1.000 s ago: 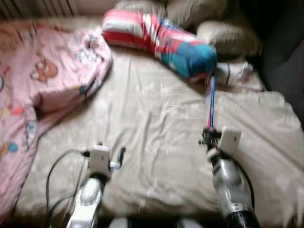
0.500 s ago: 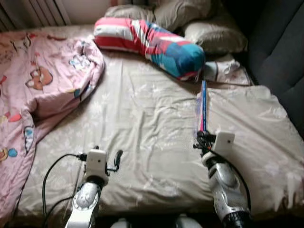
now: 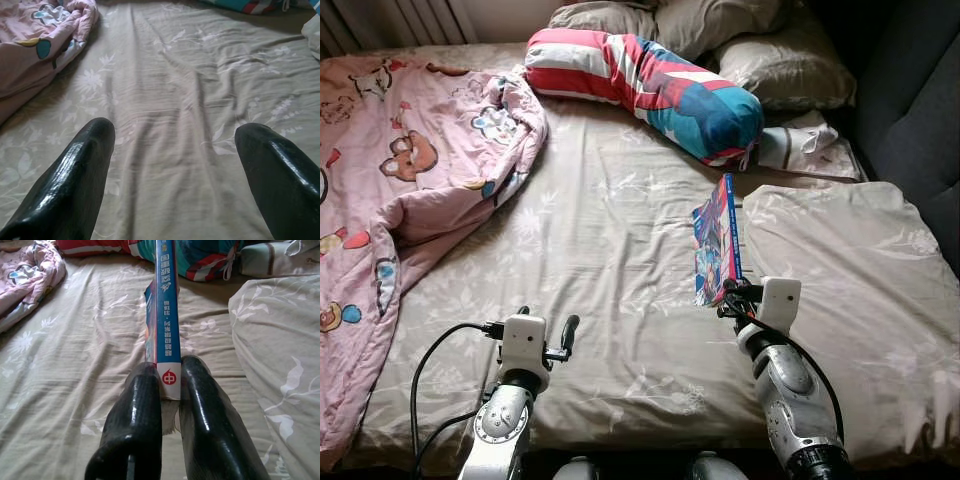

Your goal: Clean up the room

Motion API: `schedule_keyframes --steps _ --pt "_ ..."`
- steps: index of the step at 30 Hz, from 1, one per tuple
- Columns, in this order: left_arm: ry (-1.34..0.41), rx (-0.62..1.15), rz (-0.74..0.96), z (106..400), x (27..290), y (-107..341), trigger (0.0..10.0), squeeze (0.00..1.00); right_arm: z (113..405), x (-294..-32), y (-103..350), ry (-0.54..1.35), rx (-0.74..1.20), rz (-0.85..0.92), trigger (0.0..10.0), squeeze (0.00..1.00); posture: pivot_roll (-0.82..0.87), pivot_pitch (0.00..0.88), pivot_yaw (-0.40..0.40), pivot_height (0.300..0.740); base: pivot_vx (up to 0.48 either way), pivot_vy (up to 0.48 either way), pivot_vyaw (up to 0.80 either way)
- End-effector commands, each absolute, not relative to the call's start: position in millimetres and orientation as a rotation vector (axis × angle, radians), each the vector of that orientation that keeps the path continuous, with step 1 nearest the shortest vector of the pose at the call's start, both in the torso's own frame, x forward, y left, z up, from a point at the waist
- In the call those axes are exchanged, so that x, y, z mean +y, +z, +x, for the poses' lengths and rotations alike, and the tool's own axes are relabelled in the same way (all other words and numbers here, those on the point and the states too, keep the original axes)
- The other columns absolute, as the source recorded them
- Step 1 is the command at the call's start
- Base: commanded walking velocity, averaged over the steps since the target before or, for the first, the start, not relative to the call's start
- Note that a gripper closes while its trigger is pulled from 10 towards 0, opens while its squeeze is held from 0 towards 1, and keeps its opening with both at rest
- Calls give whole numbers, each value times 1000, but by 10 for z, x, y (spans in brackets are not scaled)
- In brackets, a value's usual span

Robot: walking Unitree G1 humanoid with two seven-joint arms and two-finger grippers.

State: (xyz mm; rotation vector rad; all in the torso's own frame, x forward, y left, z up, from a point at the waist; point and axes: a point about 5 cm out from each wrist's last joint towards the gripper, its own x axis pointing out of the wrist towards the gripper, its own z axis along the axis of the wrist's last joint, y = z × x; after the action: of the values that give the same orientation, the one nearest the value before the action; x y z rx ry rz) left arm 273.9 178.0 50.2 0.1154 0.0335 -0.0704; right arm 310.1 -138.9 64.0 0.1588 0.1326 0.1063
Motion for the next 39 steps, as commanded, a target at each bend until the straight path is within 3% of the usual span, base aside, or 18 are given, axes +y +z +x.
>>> schedule_keyframes --steps 1,8,17,39 --pt "-64 61 113 2700 1804 444 10000 0 3081 -1363 627 122 136 149 10000 0 -10 227 -3 730 0 0 0" --pt "-63 61 116 2696 1808 448 10000 0 3084 -1353 595 120 167 133 10000 0 -6 223 -3 730 0 0 0" --pt "-65 62 118 2698 1811 455 10000 0 3089 -1344 595 122 167 131 10000 0 -6 222 -1 678 0 0 0" --pt "-61 68 123 2690 1823 452 10000 0 3089 -1346 566 120 176 132 10000 0 -2 227 0 660 0 0 0"
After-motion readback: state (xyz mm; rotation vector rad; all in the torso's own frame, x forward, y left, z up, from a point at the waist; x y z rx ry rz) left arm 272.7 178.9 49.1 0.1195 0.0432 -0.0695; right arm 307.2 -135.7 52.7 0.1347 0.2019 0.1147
